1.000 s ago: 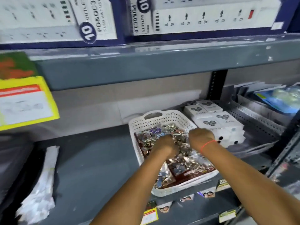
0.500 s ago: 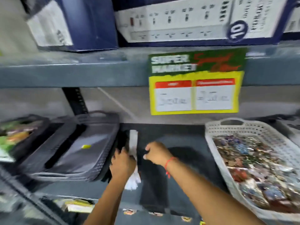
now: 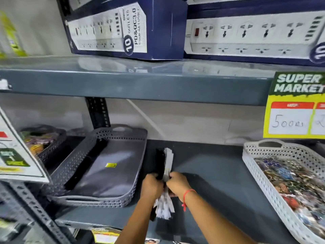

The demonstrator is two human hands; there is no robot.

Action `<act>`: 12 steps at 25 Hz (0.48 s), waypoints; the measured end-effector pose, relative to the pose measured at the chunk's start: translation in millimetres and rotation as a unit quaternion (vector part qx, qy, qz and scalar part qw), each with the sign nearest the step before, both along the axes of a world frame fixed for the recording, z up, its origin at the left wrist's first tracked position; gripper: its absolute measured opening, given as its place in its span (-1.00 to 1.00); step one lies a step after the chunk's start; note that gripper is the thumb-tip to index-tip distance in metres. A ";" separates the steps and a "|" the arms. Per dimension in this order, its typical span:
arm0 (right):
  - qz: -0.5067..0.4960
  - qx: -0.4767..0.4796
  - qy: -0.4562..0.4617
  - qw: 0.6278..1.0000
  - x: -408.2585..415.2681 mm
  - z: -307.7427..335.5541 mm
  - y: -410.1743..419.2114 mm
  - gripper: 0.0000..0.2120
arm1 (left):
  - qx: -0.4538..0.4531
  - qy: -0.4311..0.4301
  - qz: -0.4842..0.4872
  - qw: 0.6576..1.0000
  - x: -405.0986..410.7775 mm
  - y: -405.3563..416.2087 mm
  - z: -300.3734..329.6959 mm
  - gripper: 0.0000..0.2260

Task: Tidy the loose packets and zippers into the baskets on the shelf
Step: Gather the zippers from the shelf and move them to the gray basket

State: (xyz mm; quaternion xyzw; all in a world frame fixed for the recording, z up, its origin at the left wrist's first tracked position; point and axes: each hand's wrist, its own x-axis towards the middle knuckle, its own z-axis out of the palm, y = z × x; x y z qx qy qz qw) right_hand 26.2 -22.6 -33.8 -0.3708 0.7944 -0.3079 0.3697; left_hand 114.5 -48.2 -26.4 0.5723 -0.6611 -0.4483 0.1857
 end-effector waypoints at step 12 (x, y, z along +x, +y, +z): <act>-0.058 -0.193 -0.168 0.965 6.9 75.0 -13.6 -0.73 | -0.077 0.181 0.013 0.980 2.9 -24.0 74.4 -0.71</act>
